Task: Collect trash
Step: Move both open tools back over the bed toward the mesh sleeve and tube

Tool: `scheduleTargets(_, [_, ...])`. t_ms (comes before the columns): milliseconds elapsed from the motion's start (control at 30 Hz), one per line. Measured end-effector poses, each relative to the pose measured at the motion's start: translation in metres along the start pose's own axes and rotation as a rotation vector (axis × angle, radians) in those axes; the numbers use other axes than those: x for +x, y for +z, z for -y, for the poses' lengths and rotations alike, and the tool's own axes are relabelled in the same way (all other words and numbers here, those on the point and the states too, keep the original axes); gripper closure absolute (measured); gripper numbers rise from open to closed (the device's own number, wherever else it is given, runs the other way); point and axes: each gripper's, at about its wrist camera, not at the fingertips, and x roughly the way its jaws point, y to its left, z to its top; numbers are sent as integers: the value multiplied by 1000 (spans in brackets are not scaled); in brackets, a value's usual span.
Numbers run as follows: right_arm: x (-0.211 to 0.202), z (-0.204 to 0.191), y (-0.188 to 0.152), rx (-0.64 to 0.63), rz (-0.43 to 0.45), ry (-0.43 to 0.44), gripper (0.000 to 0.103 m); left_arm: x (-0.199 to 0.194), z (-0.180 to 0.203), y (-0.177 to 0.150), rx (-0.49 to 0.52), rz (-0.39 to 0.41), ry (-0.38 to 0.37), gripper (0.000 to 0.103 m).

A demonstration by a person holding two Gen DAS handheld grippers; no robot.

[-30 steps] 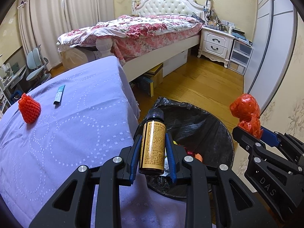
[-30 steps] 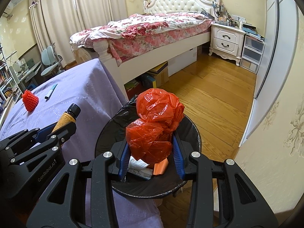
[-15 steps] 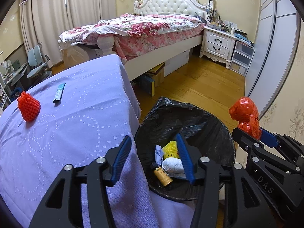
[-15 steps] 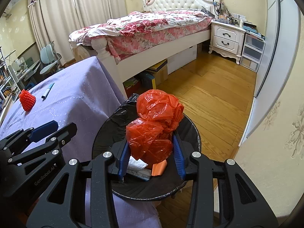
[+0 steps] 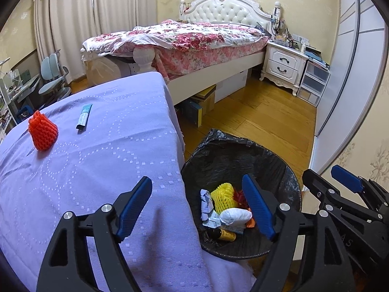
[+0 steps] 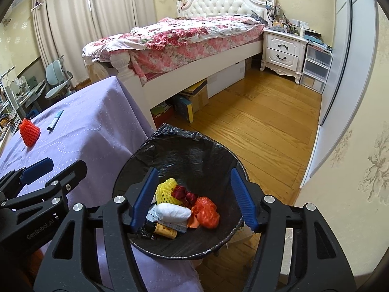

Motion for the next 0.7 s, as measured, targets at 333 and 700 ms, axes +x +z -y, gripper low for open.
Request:
scheduleTargets(333, [0,-14,2,-23,-9,19,36,-11,-20,-2,-6,21,56,25])
scheduleTargets(700, [-1,-65,7,-95,-20,95,36,-17,-86,-12,-78,13,177,24])
